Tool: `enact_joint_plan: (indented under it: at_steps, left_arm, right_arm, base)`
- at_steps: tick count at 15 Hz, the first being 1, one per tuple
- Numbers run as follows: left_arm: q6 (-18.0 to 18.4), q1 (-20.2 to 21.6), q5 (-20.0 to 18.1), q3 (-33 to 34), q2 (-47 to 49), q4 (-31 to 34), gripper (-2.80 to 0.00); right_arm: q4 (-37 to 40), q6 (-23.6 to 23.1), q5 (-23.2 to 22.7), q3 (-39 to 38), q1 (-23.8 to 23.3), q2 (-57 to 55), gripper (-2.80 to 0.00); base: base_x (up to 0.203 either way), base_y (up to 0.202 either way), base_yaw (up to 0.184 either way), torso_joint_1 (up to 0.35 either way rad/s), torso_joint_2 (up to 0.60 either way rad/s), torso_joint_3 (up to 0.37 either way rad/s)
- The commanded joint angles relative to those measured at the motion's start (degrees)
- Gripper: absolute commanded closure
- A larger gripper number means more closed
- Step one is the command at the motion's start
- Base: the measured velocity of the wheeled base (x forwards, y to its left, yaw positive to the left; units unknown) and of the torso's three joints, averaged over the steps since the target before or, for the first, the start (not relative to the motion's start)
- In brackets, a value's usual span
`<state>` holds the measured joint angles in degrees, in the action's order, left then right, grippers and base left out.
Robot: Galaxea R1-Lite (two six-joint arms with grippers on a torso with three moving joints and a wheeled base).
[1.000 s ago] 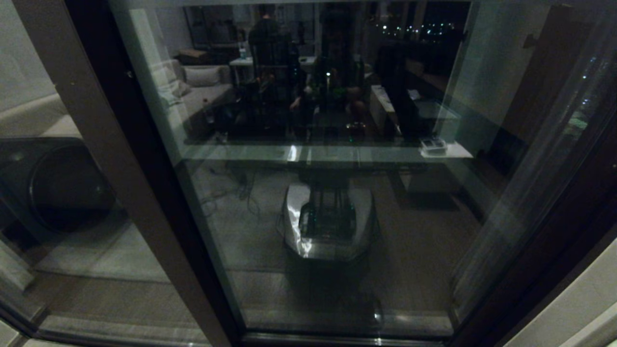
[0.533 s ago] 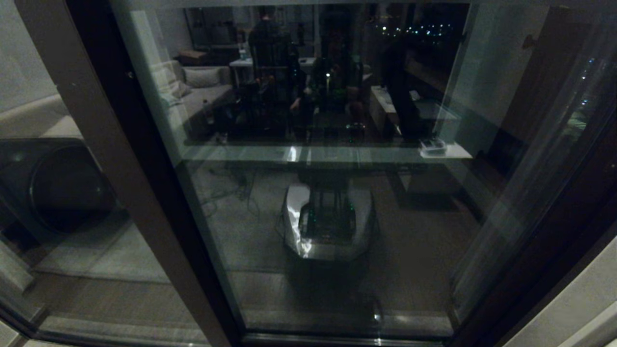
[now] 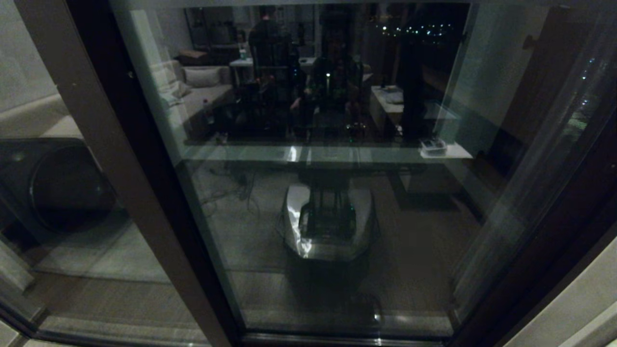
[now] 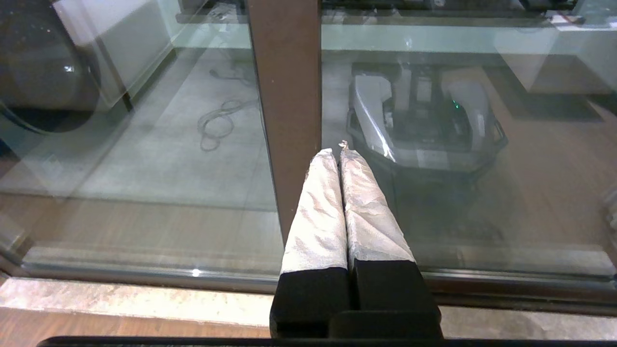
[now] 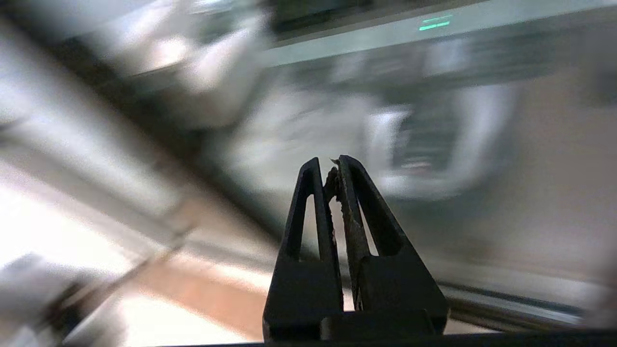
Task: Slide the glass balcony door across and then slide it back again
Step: Open the slid door
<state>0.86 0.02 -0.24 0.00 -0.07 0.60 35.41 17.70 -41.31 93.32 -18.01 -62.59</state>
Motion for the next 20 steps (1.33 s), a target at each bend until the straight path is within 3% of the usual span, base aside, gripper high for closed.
enact_joint_plan:
  at_steps: [1, 2, 3, 4, 6, 9, 13, 16, 20]
  left_arm:
    - [0.0, 0.0, 0.0, 0.1, 0.0, 0.0, 0.00]
    - [0.0, 0.0, 0.0, 0.1, 0.0, 0.0, 0.00]
    - [0.0, 0.0, 0.0, 0.1, 0.0, 0.0, 0.00]
    - [0.0, 0.0, 0.0, 0.1, 0.0, 0.0, 0.00]
    - [0.0, 0.0, 0.0, 0.1, 0.0, 0.0, 0.00]
    - [0.0, 0.0, 0.0, 0.1, 0.1, 0.0, 0.00]
    - [0.0, 0.0, 0.0, 0.1, 0.1, 0.0, 0.00]
    - [0.0, 0.0, 0.0, 0.1, 0.0, 0.0, 0.00]
    - [0.0, 0.0, 0.0, 0.1, 0.0, 0.0, 0.00]
  right_arm:
    - [0.2, -4.7, 10.5, 5.5, -0.7, -13.2, 0.00]
    - [0.3, -8.6, 17.1, 7.7, -0.7, -16.7, -2.80]
    - [0.4, -13.3, 22.6, 9.4, -0.8, -18.9, -2.80]
    - [1.1, -15.5, 23.9, 10.0, -0.9, -19.5, -2.80]
    - [4.5, -19.6, 24.1, 13.3, -1.7, -20.8, -2.80]
    - [7.6, -21.3, 24.0, 18.3, -5.8, -24.1, -2.80]
    - [7.7, -29.1, 23.5, 16.1, -12.3, -26.1, -2.80]
    - [7.4, -30.3, 18.3, 16.6, -15.7, -28.6, -2.80]
    - [7.2, -30.4, 17.6, 18.6, -16.3, -31.9, -2.80]
  base:
    - [0.000, 0.000, 0.000, 0.000, 0.00, 0.000]
    - [0.000, 0.000, 0.000, 0.000, 0.00, 0.000]
    - [0.000, 0.000, 0.000, 0.000, 0.00, 0.000]
    - [0.000, 0.000, 0.000, 0.000, 0.00, 0.000]
    - [0.000, 0.000, 0.000, 0.000, 0.00, 0.000]
    - [0.000, 0.000, 0.000, 0.000, 0.00, 0.000]
    - [0.000, 0.000, 0.000, 0.000, 0.00, 0.000]
    - [0.000, 0.000, 0.000, 0.000, 0.00, 0.000]
    - [0.000, 0.000, 0.000, 0.000, 0.00, 0.000]
